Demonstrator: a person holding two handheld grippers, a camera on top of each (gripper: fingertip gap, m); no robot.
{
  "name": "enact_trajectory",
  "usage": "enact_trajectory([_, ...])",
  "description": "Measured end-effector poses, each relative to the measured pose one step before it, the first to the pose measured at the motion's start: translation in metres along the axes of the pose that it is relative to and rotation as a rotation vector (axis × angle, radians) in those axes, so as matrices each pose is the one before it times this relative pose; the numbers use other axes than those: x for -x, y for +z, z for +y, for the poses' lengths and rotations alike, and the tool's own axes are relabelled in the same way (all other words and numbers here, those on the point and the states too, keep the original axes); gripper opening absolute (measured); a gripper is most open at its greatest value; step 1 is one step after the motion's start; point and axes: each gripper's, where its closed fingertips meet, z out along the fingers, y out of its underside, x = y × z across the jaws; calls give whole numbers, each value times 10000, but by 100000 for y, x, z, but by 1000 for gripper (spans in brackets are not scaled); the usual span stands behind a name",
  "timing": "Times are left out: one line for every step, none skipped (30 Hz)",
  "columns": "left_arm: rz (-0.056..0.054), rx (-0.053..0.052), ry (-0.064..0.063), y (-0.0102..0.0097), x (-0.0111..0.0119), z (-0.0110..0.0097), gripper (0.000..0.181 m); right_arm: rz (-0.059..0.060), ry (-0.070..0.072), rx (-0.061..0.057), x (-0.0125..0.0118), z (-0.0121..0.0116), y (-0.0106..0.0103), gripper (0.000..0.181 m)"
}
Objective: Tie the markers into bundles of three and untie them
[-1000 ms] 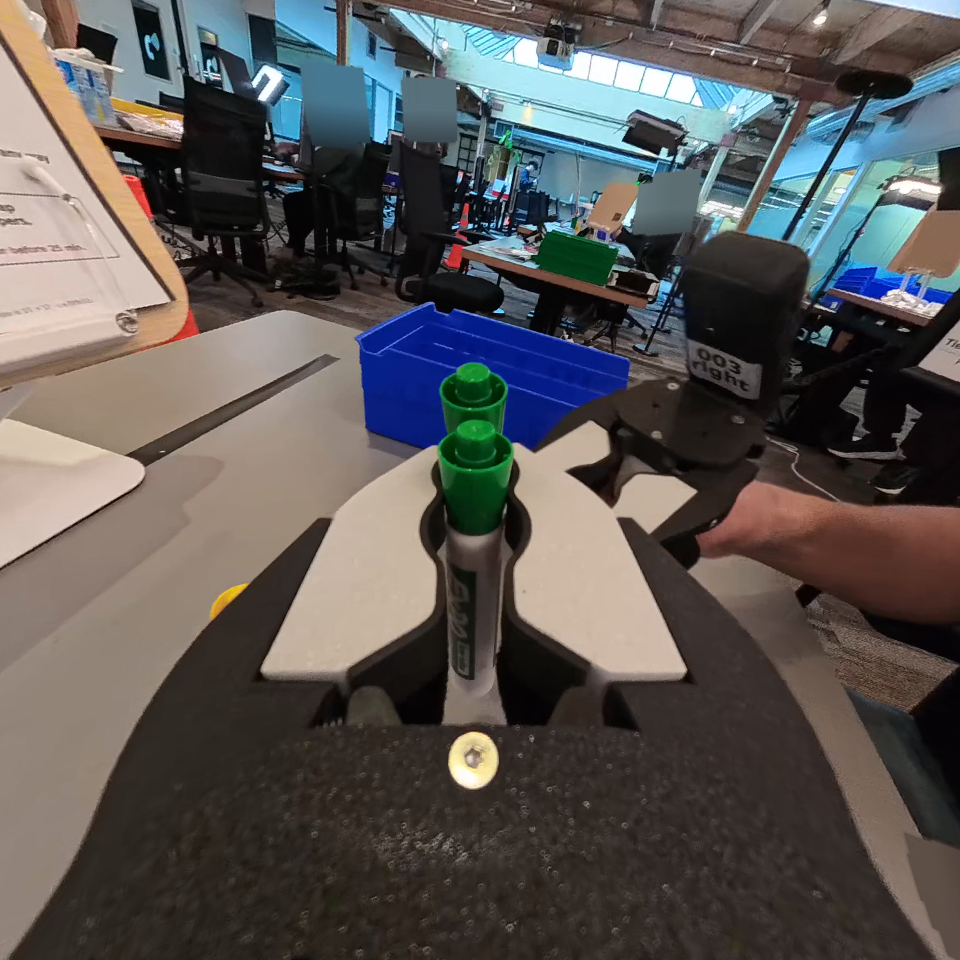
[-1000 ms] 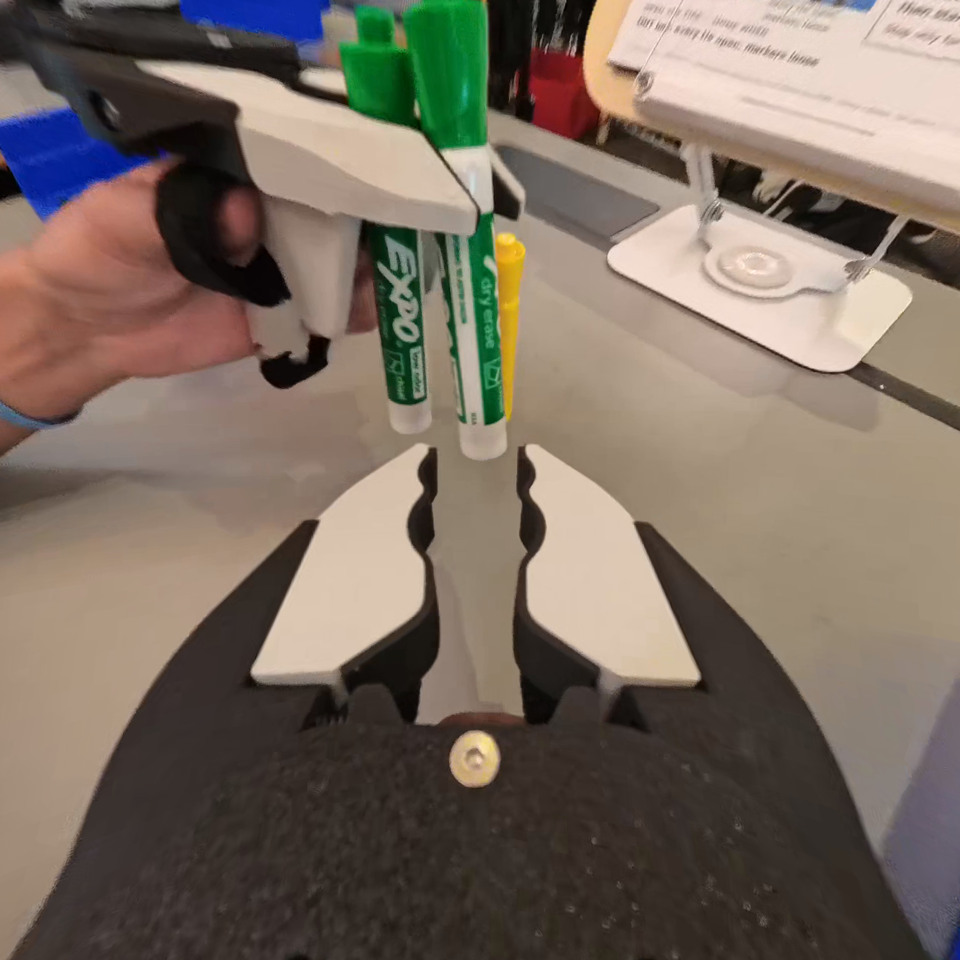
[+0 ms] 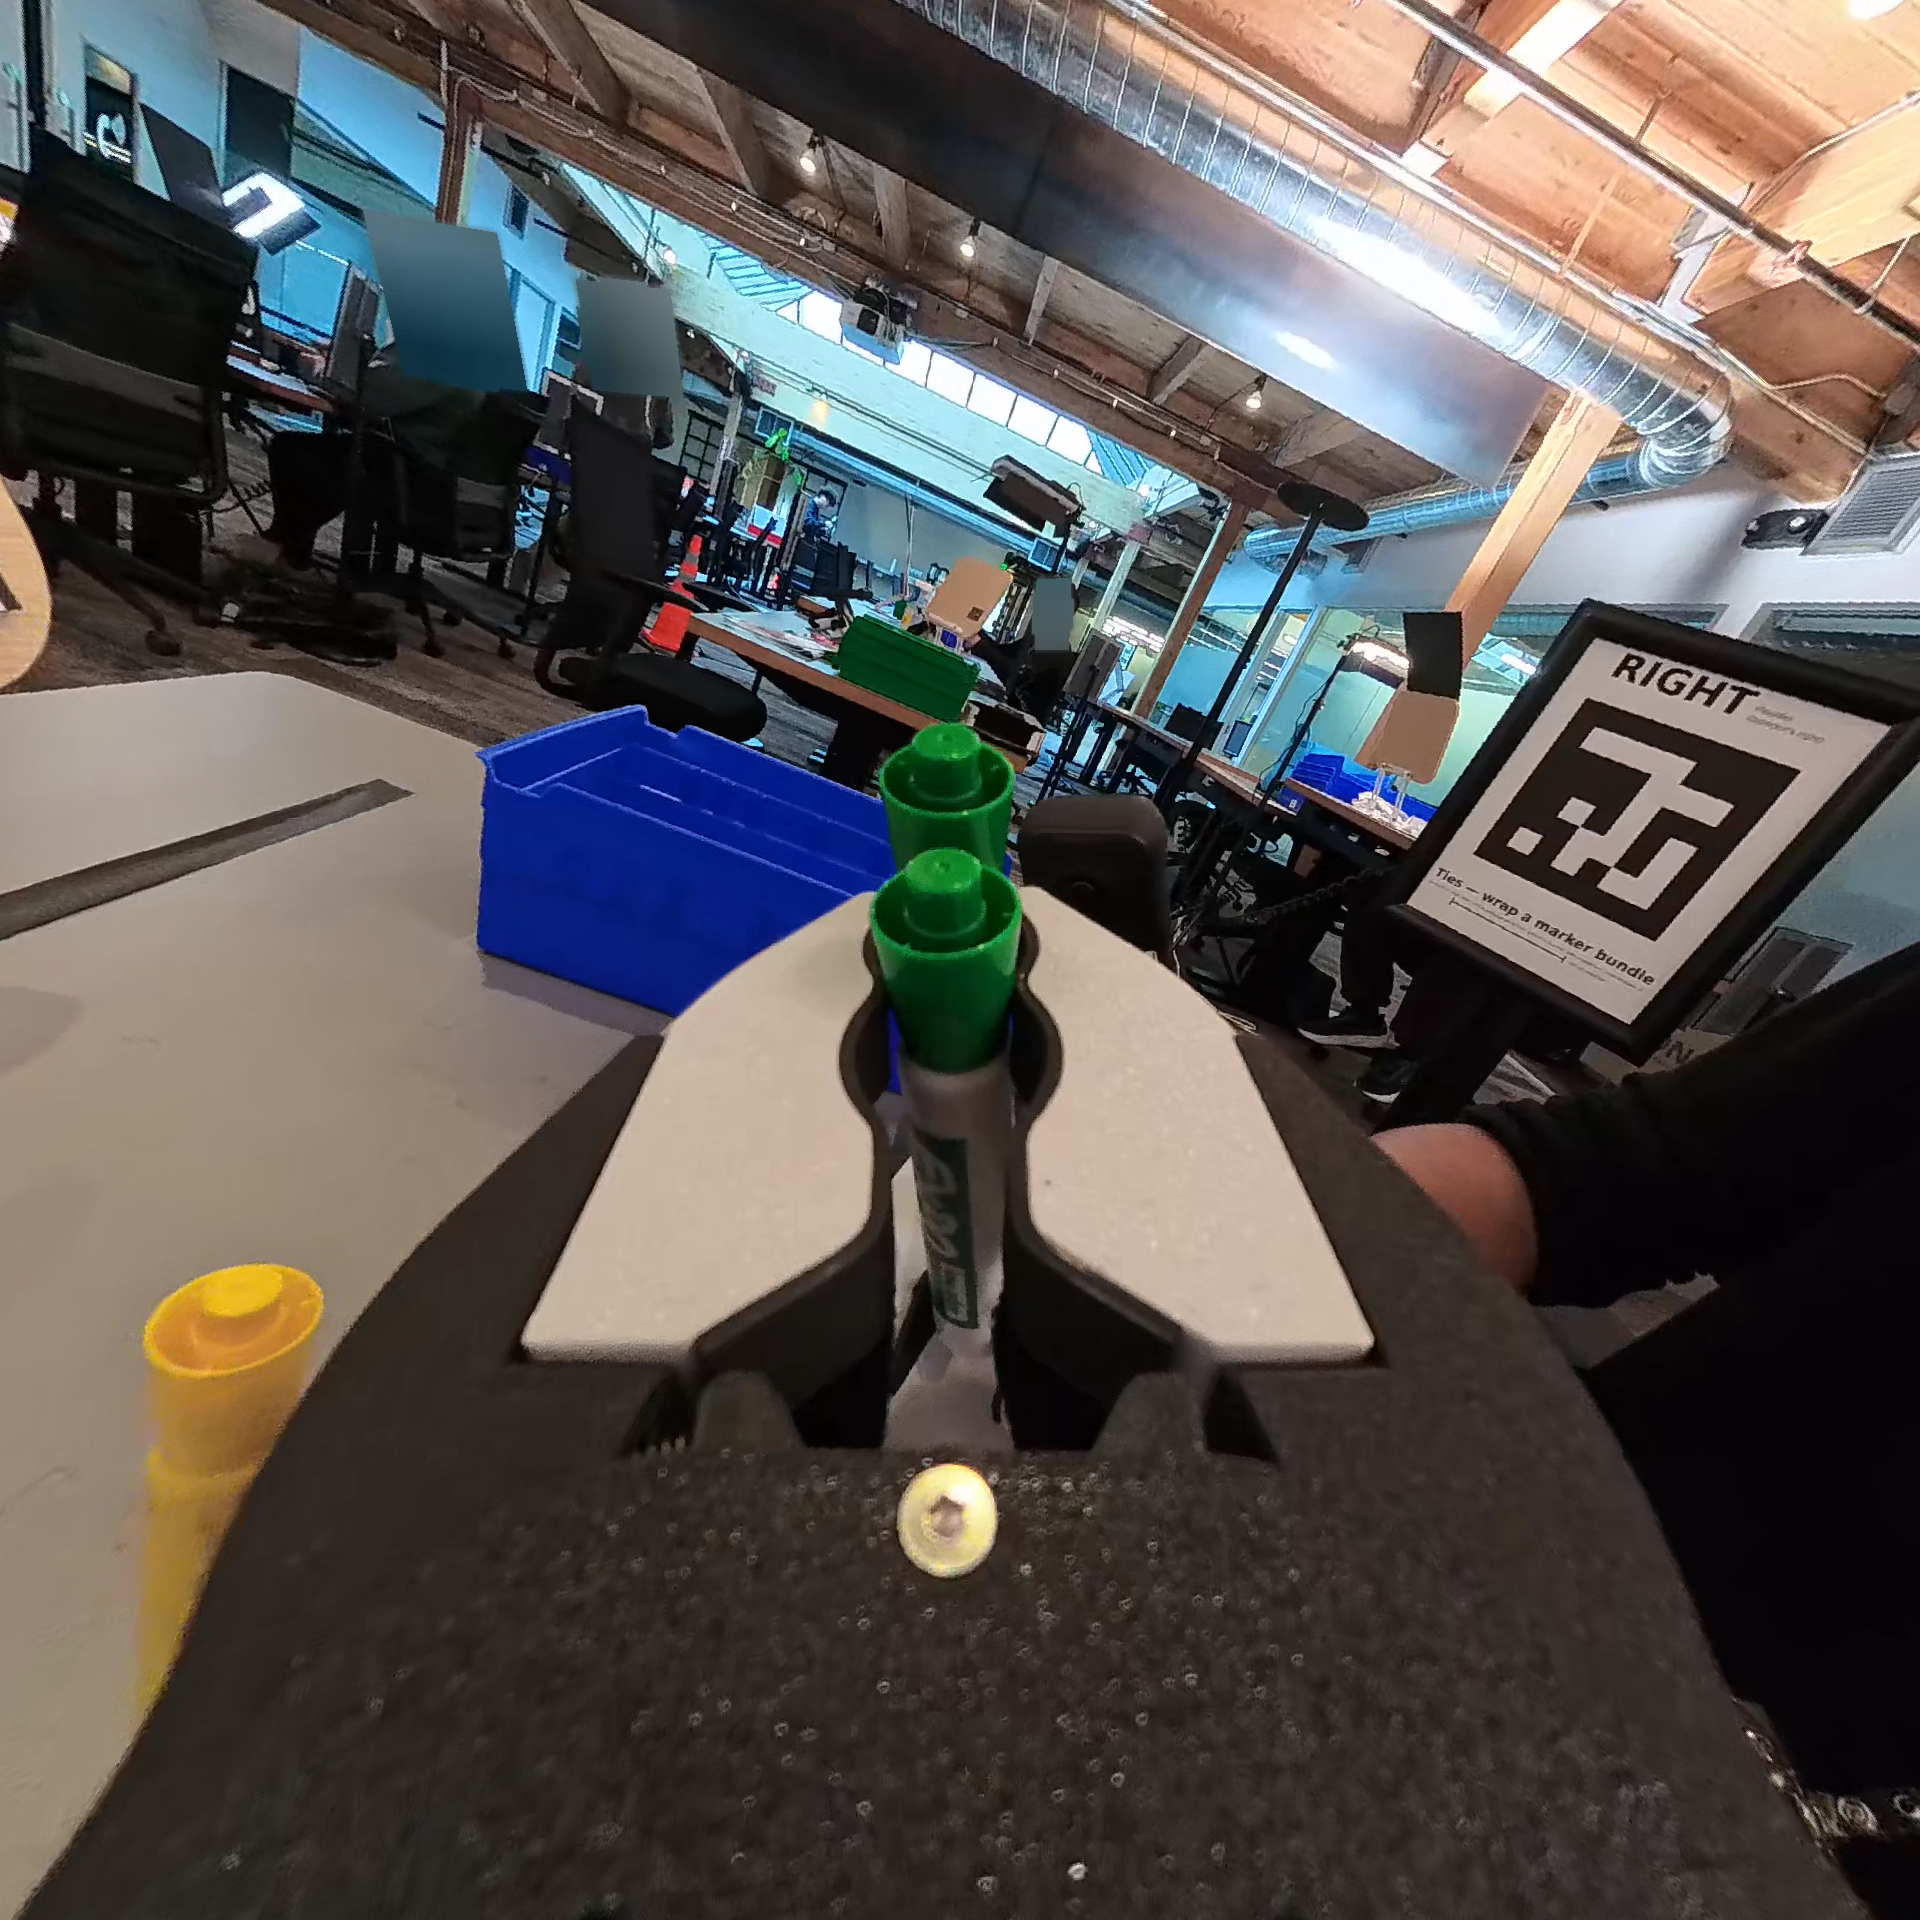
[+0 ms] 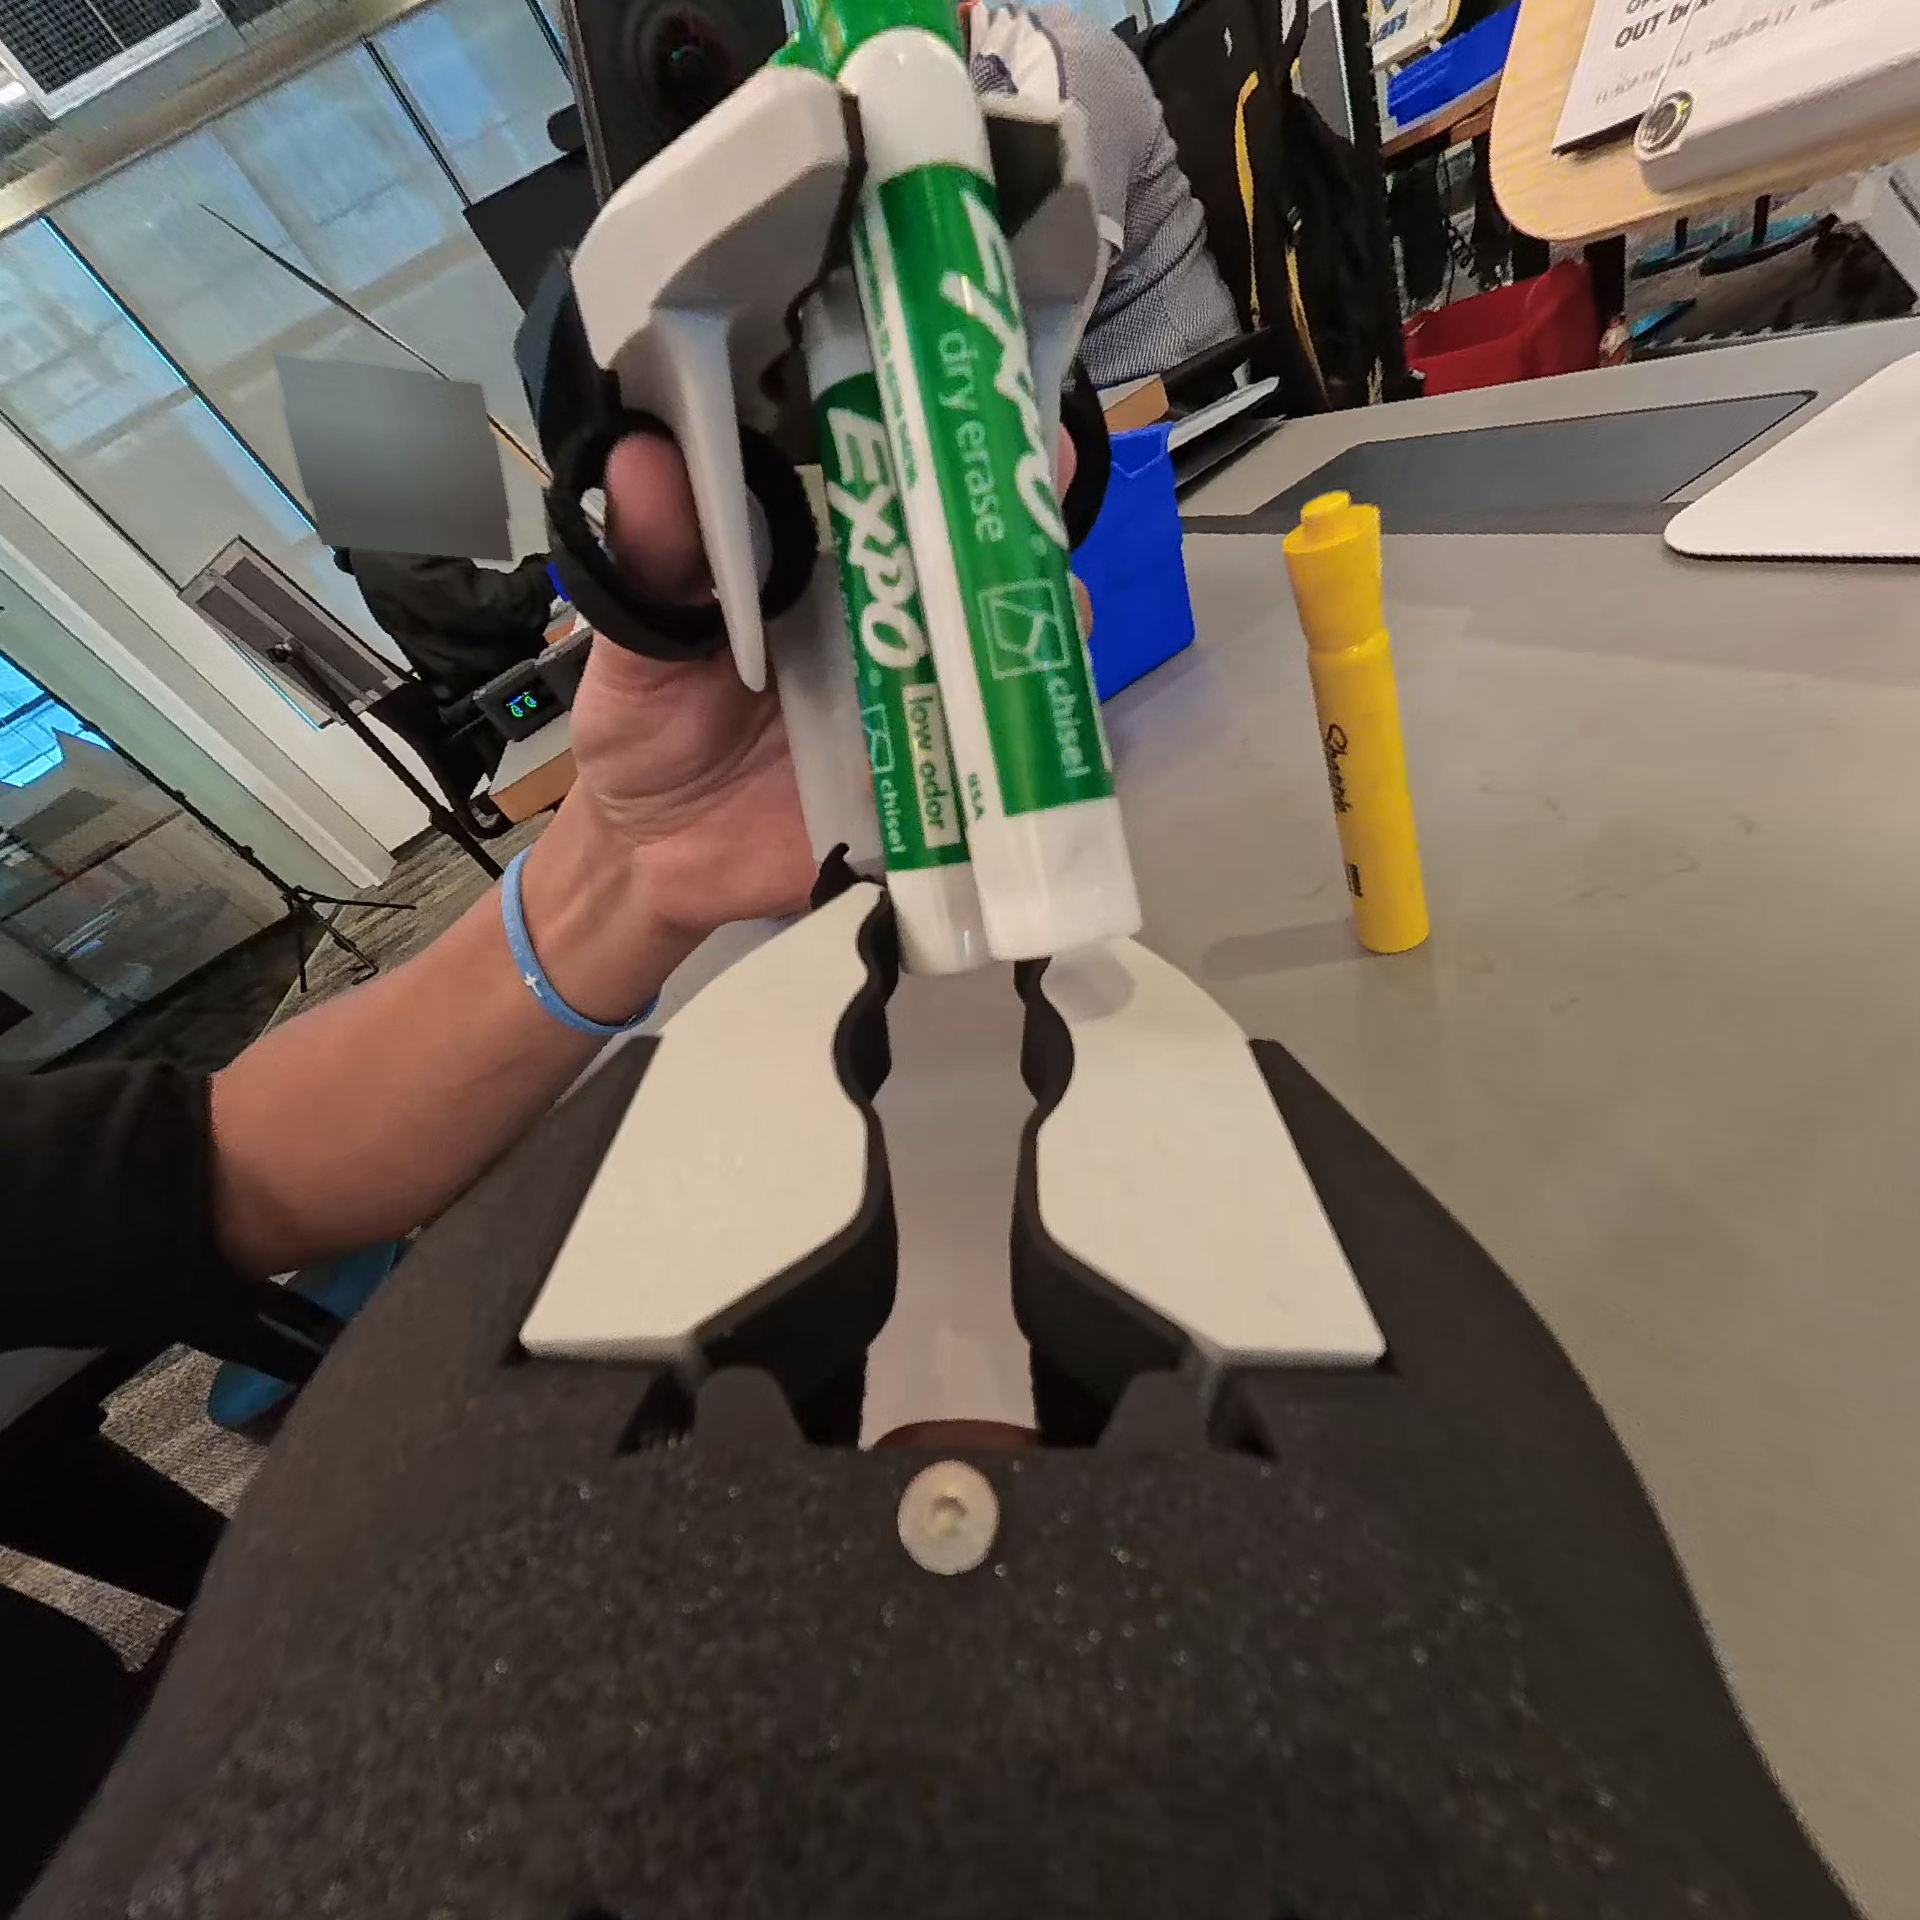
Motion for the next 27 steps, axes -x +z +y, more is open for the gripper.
enact_trajectory([-8,1,-34,38,59,66,17,6,-30,8,-65,72,-8,21])
enact_trajectory([13,4,-36,50,20,64,17,-2,8,9,-68,75,-5,21])
enact_trajectory([34,-20,-44,16,-12,13,18,-26,5,-42,-38,-8,-28,21])
enact_trajectory([21,-20,-48,-5,7,-16,18,-7,-21,-50,-42,-32,-35,21])
enact_trajectory([-12,17,-14,-13,47,15,17,42,-25,-50,-116,-47,-38,21])
enact_trajectory([-41,30,24,-28,64,6,18,112,10,-102,-223,-138,-81,21])
enact_trajectory([-56,8,32,-56,66,-53,18,-2,79,-173,-95,-214,-112,22])
enact_trajectory([-45,-19,39,-86,50,-104,17,-83,187,-144,-25,-216,-118,22])
enact_trajectory([-15,-9,35,-81,2,-86,17,-79,239,-57,-80,-114,-104,22])
enact_trajectory([-29,23,29,-77,37,-60,18,-123,199,-36,-62,-47,-91,22])
enact_trajectory([-43,25,21,-72,60,-38,18,-73,163,3,-117,39,-72,21])
enact_trajectory([-17,-4,-14,-72,38,-61,18,52,110,69,-277,164,-62,20])
enact_trajectory([-11,-23,-30,-81,68,-68,18,137,78,91,-382,241,-27,22])
enact_trajectory([-66,-18,-13,-94,149,-62,17,28,67,74,-203,222,-5,22])
enact_trajectory([-82,6,4,-90,173,-12,17,-46,51,-29,-48,87,-16,21])
enact_trajectory([-48,8,7,-83,137,1,18,12,72,-33,-114,42,3,21])
enact_trajectory([-37,-22,-11,-62,110,-17,18,36,61,54,-124,109,39,26])
enact_trajectory([-47,-29,-43,-51,129,-38,18,90,-5,89,-148,104,46,36])
enact_trajectory([-48,-10,-39,-43,130,-8,18,160,-184,23,-106,-61,-32,43])
enact_trajectory([-77,-6,-14,-16,136,2,18,344,-429,-8,-198,-218,-128,48])
enact_trajectory([-127,19,-5,-2,200,31,18,565,-641,109,-297,-207,-113,55])
enact_trajectory([-117,55,11,39,160,95,18,612,-798,198,-189,-159,-36,64])
enact_trajectory([-82,64,40,83,80,116,18,635,-796,159,-138,-261,-3,73])
enact_trajectory([-127,100,61,121,116,185,17,681,-699,80,-164,-379,-64,80])
enact_trajectory([-232,162,62,152,258,257,17,803,-586,93,-328,-340,-149,81])
enact_trajectory([-247,179,42,189,253,279,17,686,-532,118,-150,-252,-101,84])
enact_trajectory([-160,122,28,195,83,194,17,602,-523,203,-38,-102,2,88])
